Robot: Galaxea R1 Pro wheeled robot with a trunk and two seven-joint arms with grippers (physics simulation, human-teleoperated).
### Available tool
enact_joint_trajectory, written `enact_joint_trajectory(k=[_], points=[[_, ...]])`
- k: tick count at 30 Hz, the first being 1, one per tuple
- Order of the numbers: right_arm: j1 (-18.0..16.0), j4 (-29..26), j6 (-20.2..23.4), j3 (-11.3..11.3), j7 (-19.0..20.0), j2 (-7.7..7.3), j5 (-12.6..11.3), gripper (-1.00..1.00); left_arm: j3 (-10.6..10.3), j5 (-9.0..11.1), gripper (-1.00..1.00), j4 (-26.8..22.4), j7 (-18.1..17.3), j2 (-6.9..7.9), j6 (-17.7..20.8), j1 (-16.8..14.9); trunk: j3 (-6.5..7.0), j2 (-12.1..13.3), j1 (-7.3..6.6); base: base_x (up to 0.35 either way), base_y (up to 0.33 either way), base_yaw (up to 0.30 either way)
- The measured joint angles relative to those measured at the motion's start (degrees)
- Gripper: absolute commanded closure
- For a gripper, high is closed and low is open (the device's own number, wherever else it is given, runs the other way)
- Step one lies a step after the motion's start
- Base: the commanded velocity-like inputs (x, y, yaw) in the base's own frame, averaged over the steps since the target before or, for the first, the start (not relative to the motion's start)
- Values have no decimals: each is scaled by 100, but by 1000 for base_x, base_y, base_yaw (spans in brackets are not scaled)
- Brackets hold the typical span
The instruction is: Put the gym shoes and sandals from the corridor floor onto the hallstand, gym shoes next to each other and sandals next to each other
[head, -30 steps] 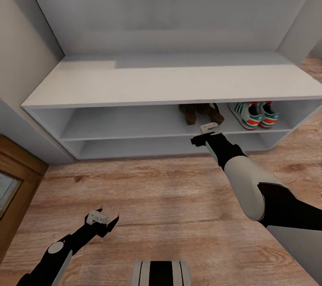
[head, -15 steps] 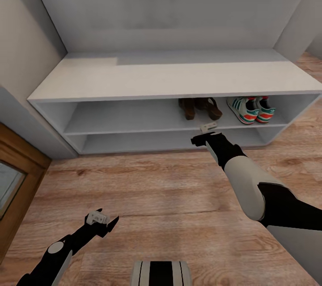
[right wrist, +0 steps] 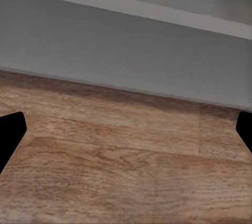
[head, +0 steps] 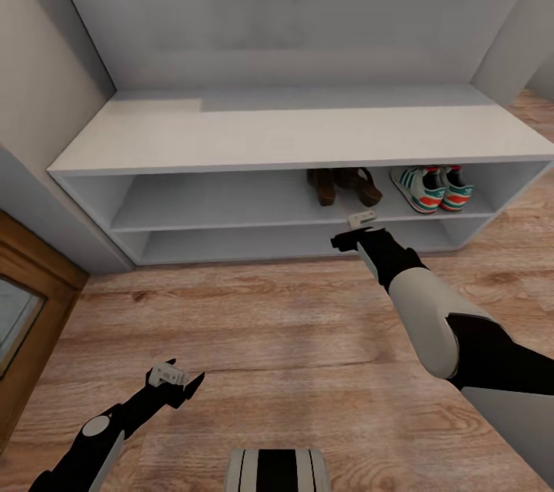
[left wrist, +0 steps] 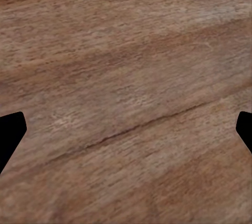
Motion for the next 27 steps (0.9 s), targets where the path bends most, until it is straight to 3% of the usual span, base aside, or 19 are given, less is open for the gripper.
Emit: enact_joint_trajectory(k=[27], points=[[5,-5,-22,7,9,-20,34,-100,0,0,-100,0,0,0,0,-2,0,0,0,0,0,0]])
